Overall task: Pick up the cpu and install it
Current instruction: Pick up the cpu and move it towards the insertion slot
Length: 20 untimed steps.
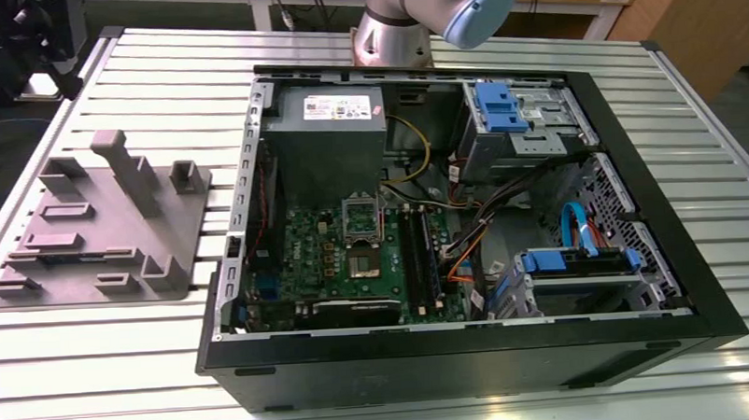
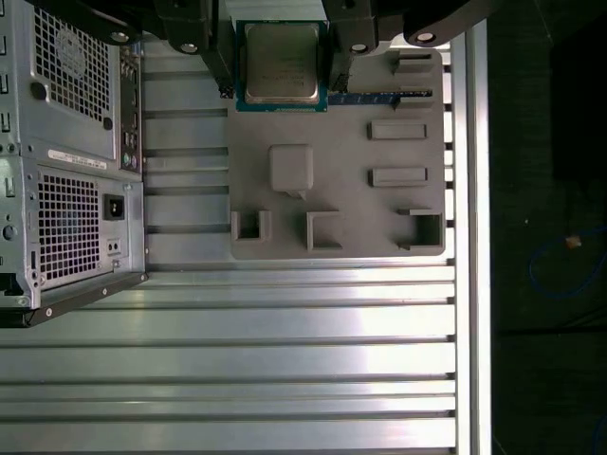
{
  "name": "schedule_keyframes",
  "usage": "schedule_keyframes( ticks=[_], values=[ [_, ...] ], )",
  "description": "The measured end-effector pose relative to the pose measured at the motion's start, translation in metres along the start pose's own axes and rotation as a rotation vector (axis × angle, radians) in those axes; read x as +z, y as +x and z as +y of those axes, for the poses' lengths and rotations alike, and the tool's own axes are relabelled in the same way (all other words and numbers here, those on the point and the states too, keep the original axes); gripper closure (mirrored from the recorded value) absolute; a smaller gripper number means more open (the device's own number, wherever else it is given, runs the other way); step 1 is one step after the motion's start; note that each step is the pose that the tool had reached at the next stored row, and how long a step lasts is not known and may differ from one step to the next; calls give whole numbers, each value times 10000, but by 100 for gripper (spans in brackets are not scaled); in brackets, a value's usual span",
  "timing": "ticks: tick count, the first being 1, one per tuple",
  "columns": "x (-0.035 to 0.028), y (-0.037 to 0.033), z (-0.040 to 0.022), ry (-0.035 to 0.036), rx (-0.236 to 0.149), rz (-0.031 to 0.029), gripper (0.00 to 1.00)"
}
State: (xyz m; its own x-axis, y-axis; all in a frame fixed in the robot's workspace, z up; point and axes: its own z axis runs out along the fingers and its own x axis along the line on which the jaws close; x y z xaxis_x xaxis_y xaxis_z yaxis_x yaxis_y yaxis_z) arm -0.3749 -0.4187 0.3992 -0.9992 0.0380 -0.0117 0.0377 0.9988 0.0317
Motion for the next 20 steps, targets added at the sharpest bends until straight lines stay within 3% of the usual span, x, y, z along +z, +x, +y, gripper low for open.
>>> schedule_keyframes(
  ticks=[20],
  values=[
    [1,-71,3,0,0,0,53]
  ],
)
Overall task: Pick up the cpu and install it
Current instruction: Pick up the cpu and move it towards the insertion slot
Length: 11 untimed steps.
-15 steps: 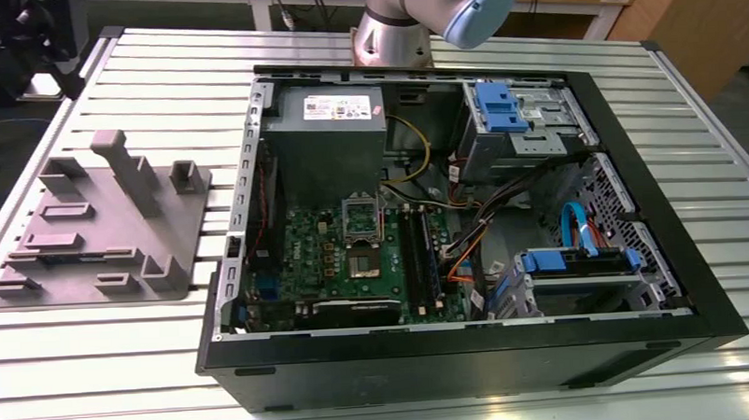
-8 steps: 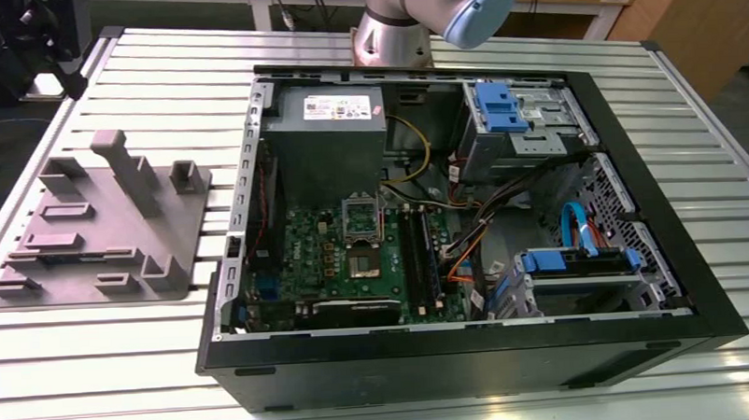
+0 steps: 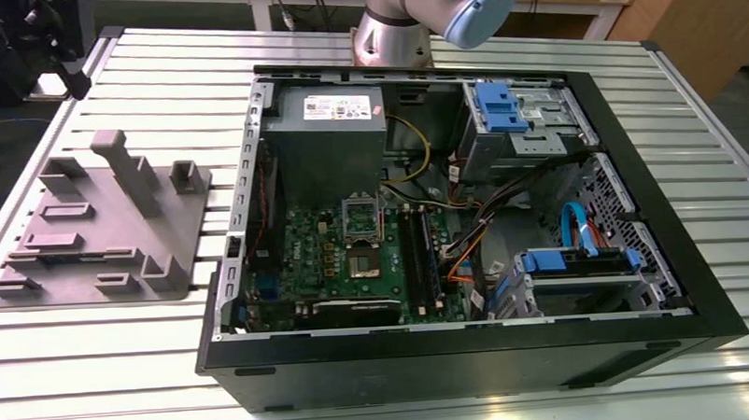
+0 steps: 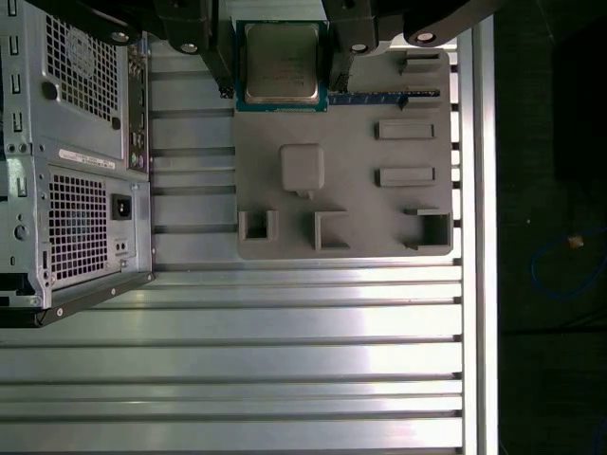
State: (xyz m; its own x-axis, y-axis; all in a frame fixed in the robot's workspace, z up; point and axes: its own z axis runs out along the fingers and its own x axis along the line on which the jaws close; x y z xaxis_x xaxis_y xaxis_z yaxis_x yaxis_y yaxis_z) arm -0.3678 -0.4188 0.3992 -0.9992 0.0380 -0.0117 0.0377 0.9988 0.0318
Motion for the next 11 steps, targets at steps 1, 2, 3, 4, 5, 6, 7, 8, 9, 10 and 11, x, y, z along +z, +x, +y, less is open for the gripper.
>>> schedule_keyframes(
  ticks=[1,2,3,4,5,6,7,8,9,10,11],
  values=[
    [0,-4,0,0,0,1,53],
    [-1,-7,0,1,0,1,53],
    [0,-10,1,0,0,1,53],
    [0,-13,0,0,0,0,53],
    [0,-16,1,0,0,0,53],
    [0,-20,1,1,0,1,53],
    [0,-24,1,1,0,1,53],
    [0,-27,1,0,0,1,53],
    [0,-30,1,0,0,1,53],
    [0,-34,1,0,0,0,53],
    [1,-37,1,0,0,0,53]
  ],
)
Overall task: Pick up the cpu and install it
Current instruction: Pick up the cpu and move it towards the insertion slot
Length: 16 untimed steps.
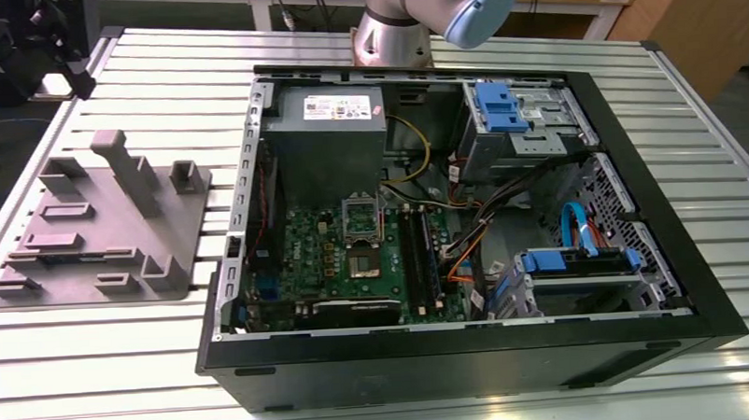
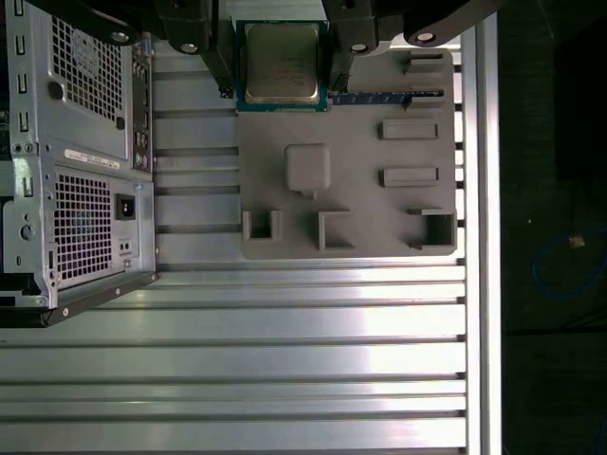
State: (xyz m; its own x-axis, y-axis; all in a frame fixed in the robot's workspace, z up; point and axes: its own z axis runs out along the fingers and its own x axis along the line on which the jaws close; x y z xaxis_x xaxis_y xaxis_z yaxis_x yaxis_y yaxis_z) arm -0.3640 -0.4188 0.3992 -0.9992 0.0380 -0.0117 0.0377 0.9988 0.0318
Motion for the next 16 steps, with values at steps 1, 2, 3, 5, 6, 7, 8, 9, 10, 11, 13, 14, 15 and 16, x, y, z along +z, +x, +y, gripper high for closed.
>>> schedule_keyframes(
  ticks=[1,2,3,5,6,7,8,9,10,11,13,14,15,16],
  values=[
    [0,-4,0,0,0,0,53],
    [0,-7,0,0,0,1,53],
    [0,-11,0,0,0,0,53],
    [0,-17,1,1,0,1,53],
    [0,-21,1,0,0,0,53],
    [0,-23,1,0,0,1,53],
    [0,-27,1,1,0,1,53],
    [0,-29,1,0,0,0,53],
    [0,-33,1,0,0,0,53],
    [0,-36,1,0,0,0,53],
    [1,-44,2,0,0,0,53],
    [0,-49,2,0,0,1,53],
    [0,-53,2,1,0,1,53],
    [1,-57,2,0,0,0,53]
  ],
)
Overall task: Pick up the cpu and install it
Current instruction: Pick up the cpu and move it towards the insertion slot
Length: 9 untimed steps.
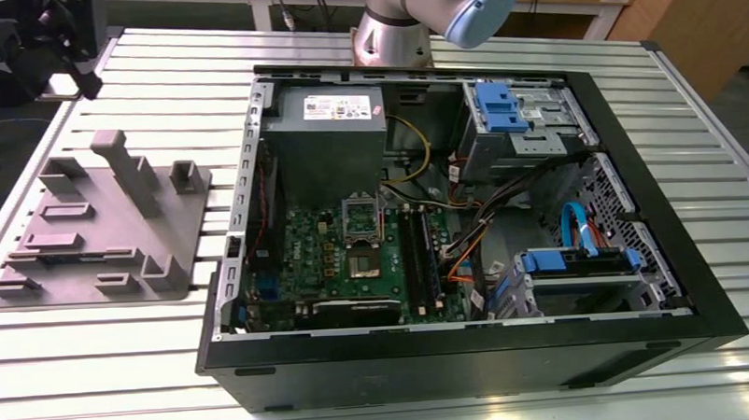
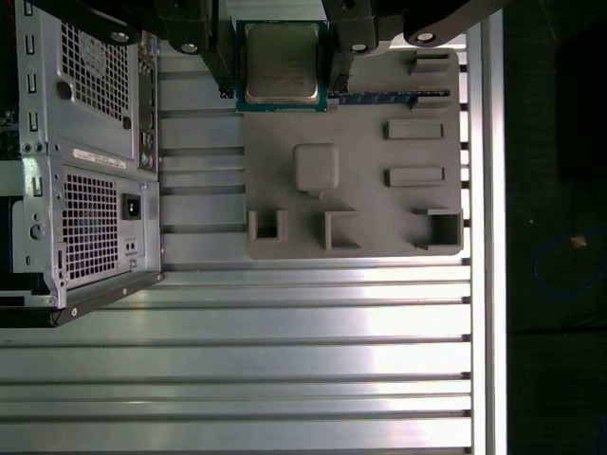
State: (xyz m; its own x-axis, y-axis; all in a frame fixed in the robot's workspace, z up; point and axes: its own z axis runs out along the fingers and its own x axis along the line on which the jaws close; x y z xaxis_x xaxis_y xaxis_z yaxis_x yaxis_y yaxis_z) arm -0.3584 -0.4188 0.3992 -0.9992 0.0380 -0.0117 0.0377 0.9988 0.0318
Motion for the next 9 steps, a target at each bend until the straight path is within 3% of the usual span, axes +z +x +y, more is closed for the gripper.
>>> schedule_keyframes(
  ticks=[9],
  values=[
    [0,-29,1,1,0,0,53]
  ],
)
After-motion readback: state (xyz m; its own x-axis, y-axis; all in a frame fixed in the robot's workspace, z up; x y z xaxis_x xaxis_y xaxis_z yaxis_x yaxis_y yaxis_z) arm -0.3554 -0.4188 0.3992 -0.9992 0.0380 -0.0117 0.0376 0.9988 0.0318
